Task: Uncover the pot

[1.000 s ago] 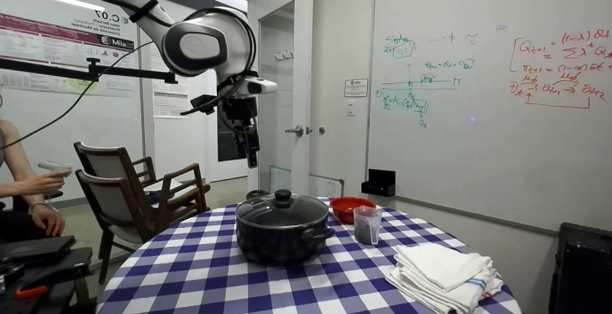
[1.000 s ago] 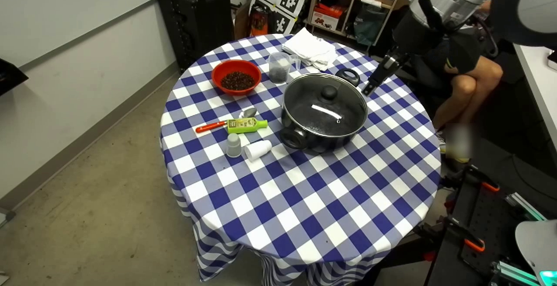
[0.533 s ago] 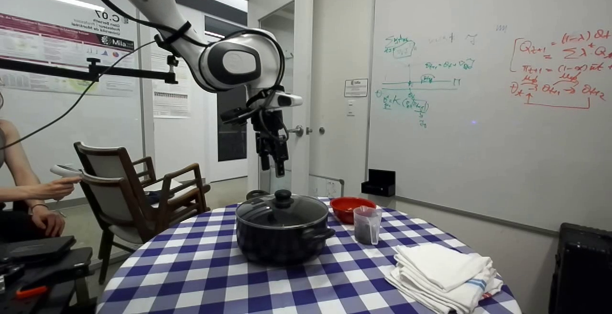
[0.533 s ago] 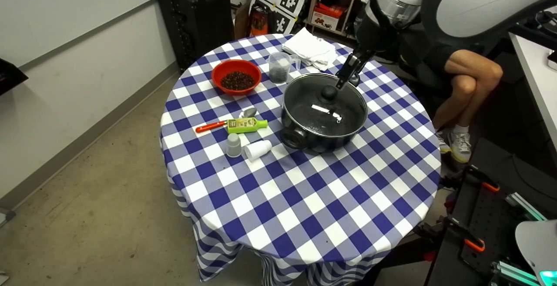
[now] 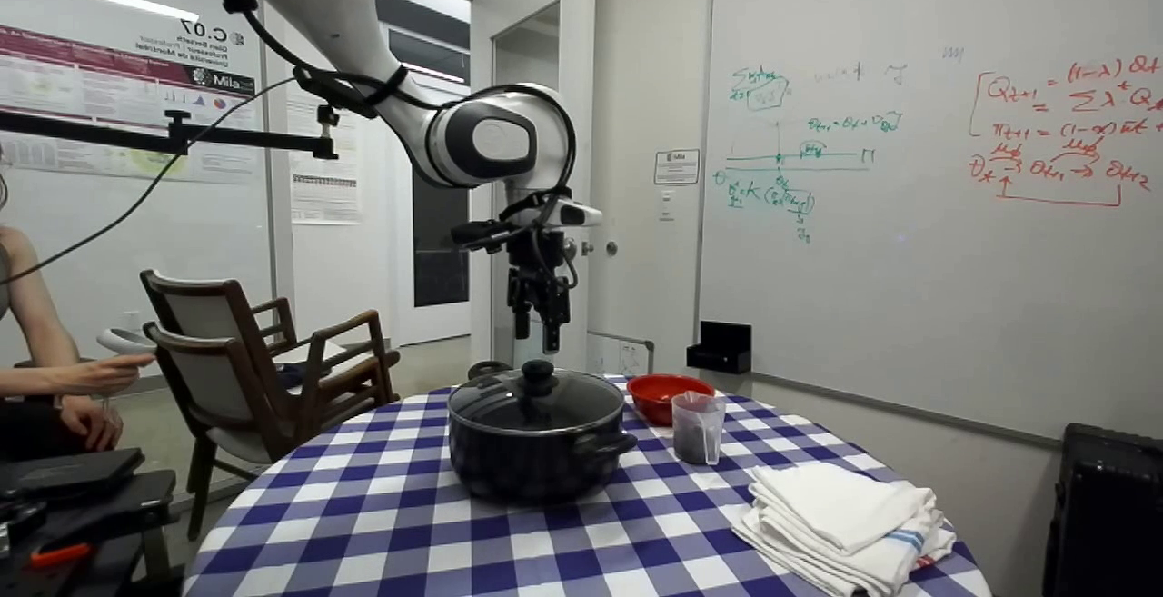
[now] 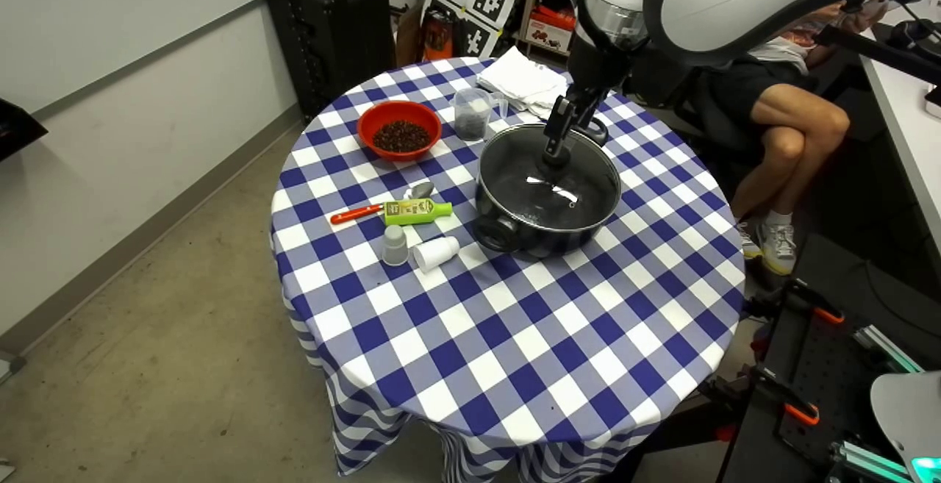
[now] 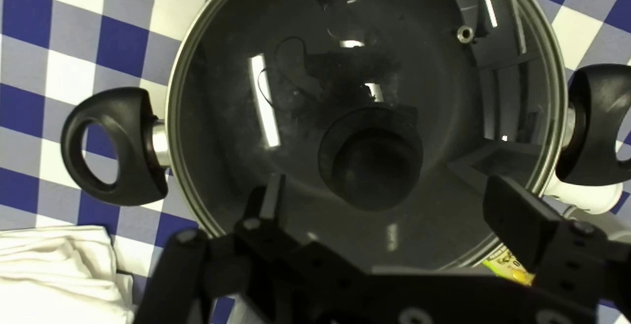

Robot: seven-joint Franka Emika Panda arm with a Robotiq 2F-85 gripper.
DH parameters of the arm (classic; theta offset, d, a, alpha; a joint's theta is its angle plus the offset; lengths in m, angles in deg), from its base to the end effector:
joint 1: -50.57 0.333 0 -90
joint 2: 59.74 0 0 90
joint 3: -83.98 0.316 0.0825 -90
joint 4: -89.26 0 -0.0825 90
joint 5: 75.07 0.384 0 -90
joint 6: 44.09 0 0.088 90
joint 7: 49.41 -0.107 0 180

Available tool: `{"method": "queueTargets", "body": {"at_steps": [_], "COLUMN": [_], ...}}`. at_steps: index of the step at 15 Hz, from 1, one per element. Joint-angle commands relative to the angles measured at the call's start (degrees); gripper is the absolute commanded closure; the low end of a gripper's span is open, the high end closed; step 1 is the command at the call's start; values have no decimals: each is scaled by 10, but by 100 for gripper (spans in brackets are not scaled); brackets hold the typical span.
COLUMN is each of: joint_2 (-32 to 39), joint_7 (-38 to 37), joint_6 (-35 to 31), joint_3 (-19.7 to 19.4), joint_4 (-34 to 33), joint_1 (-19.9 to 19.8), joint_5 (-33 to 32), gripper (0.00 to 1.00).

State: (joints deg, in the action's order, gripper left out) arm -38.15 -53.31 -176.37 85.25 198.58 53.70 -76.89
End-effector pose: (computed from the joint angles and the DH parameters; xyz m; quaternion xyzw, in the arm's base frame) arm 0.6260 0.0468 0.3025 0.9998 0.0141 0.0126 0.0069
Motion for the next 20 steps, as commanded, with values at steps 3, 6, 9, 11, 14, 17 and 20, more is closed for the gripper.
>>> {"method": "queueTargets", "body": {"at_steps": [3,6,9,11,14,17,20], "joint_2": [53,68,79,84,87,83,76], "joint_7": [9,11,11,14,17,18,17], "joint_6": [37,44,51,56,58,55,61], "joint_3": [3,4,4,5,5,6,5], "joint_4": [-62,-73,-77,-76,-73,-74,-76], "joint_1": [-3,-4,-4,-6,-7,-8,-7], "joint_5": [9,13,15,15,14,17,16], "gripper": [0,0,0,0,33,56,75]}}
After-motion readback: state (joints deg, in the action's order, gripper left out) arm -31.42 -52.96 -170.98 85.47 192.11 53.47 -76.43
